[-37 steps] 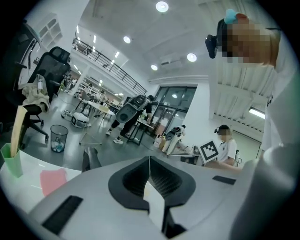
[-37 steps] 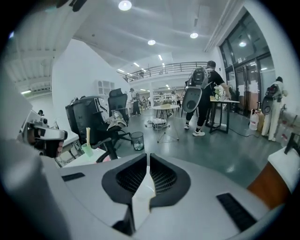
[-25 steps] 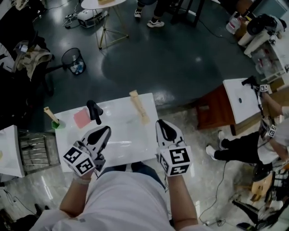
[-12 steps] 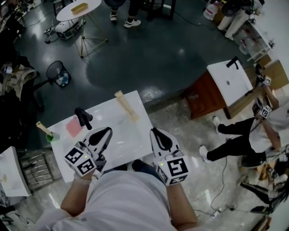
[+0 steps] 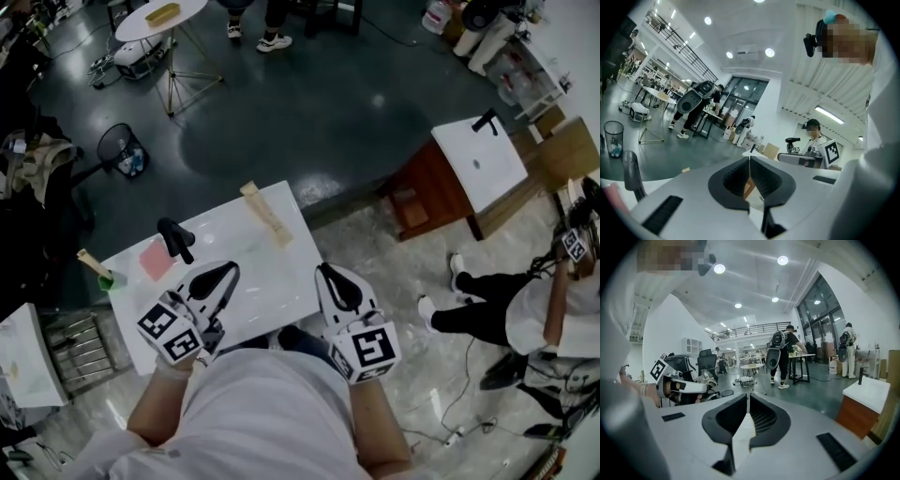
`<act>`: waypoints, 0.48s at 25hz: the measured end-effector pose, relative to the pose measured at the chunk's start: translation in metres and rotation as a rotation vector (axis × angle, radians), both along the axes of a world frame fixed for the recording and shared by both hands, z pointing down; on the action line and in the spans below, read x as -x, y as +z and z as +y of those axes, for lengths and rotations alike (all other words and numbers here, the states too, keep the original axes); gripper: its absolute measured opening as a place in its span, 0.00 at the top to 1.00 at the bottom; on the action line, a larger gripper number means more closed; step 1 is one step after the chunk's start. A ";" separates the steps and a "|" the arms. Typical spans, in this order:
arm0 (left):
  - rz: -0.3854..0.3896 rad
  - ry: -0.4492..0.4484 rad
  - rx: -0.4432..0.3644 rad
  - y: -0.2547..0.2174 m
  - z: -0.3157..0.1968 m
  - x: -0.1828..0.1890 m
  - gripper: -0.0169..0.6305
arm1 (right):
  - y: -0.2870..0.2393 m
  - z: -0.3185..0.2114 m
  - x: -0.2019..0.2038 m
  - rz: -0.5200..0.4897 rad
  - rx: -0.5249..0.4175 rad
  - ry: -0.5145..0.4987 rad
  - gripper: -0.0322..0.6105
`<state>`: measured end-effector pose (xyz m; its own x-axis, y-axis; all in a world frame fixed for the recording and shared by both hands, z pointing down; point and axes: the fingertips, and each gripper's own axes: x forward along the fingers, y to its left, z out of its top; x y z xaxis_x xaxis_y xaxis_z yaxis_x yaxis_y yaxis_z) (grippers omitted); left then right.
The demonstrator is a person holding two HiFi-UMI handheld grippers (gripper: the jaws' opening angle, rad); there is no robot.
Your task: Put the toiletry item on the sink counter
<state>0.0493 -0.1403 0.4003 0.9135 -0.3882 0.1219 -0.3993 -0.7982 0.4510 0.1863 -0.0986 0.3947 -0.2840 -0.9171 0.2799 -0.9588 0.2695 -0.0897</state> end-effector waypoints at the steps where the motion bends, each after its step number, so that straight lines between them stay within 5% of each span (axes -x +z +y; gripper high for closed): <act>1: 0.000 -0.001 -0.001 0.000 0.000 0.001 0.94 | 0.000 0.000 0.002 0.006 0.000 -0.003 0.90; 12: -0.002 -0.014 0.001 0.001 0.002 0.007 0.94 | 0.003 -0.002 0.010 0.006 0.001 -0.020 0.90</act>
<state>0.0424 -0.1385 0.4012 0.9078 -0.4006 0.1243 -0.4113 -0.7923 0.4506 0.1759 -0.1004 0.3977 -0.3006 -0.9110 0.2825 -0.9537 0.2887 -0.0838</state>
